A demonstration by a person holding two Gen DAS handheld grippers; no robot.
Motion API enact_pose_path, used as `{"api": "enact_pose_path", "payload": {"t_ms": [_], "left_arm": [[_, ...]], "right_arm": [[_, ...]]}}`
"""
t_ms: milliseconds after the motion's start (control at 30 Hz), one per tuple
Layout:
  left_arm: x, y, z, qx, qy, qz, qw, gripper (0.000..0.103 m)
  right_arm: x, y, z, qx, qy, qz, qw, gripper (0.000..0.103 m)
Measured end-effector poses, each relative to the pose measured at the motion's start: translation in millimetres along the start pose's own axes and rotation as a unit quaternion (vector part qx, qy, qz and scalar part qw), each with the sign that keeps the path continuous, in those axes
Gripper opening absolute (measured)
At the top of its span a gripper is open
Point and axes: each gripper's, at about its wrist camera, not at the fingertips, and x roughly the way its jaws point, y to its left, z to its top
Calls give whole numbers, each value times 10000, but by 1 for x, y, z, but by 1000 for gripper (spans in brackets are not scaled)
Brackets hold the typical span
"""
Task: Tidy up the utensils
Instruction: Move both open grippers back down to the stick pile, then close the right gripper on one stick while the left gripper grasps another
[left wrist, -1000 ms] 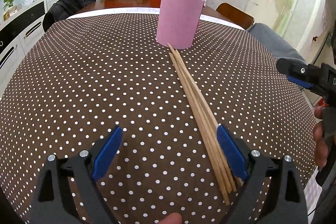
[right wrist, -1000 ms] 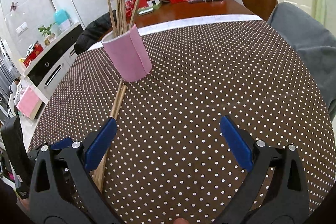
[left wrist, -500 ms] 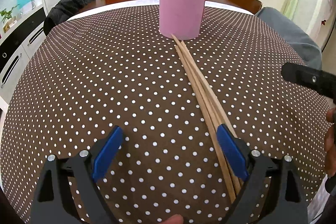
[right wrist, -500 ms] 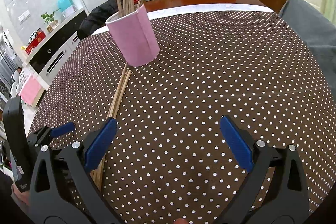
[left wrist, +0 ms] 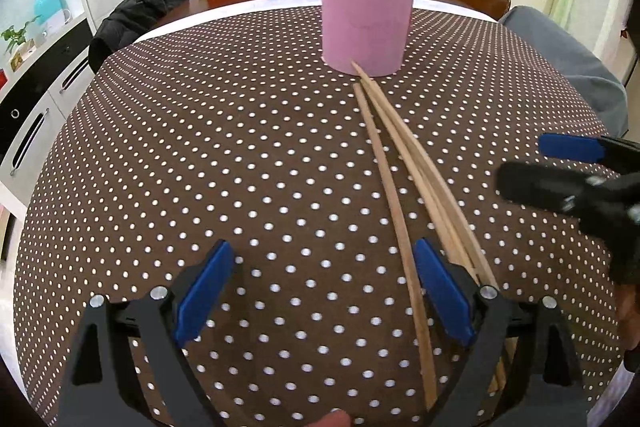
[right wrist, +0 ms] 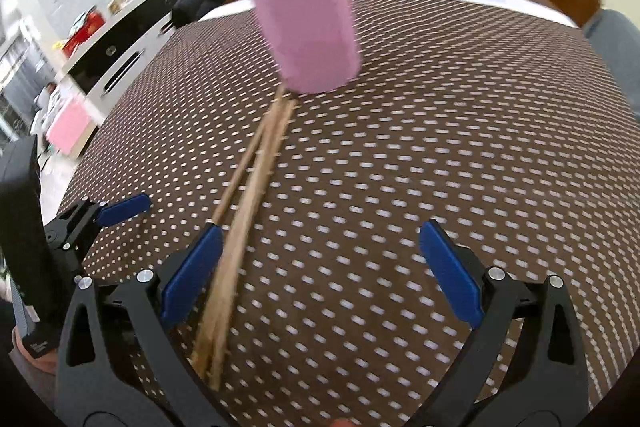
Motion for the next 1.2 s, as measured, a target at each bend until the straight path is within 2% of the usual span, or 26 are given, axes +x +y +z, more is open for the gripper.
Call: {"api": "enact_pose_path", "payload": {"t_ms": [67,133,300,433,600,667,733,800,900,1067,1100,1167,1200], "left_arm": [[1,4,1,22,-3,-8,10000,91],[1,3,-2,23,-14,-4,10000,91],[0,7,-5,21,-42,-6,10000,91],[0,8,-5,33,-48,-18,10000,91],[1,7,-5,75,-27,-23,10000,91],[4,7,0,130,0,-13,9999,91],[7,5,6,221,17,21,9998,91],[12,3,14,334,31,24,9994,91],[22,3,27,382,176,-121,9990,91],[29,1,37,500,318,-297,9978,87],[28,0,37,540,313,-327,9975,81],[25,-6,40,712,265,-443,9961,57],[24,-8,40,790,250,-481,9954,34]], "right_arm": [[11,7,4,-103,88,-32,9999,96],[25,14,6,-287,257,-101,9992,87],[29,25,6,-683,270,-506,9960,79],[29,23,6,-828,314,-862,9923,78],[30,23,12,-840,333,-883,9920,77],[35,27,20,-861,325,-855,9921,67],[41,28,32,-926,307,-814,9919,47],[47,34,40,-1004,323,-770,9914,33],[51,38,43,-1168,380,-711,9899,23],[47,31,39,-1031,350,-603,9922,22],[47,29,38,-1048,331,-585,9922,23],[49,30,41,-1097,325,-587,9917,22],[50,31,42,-1118,312,-595,9915,21]]}}
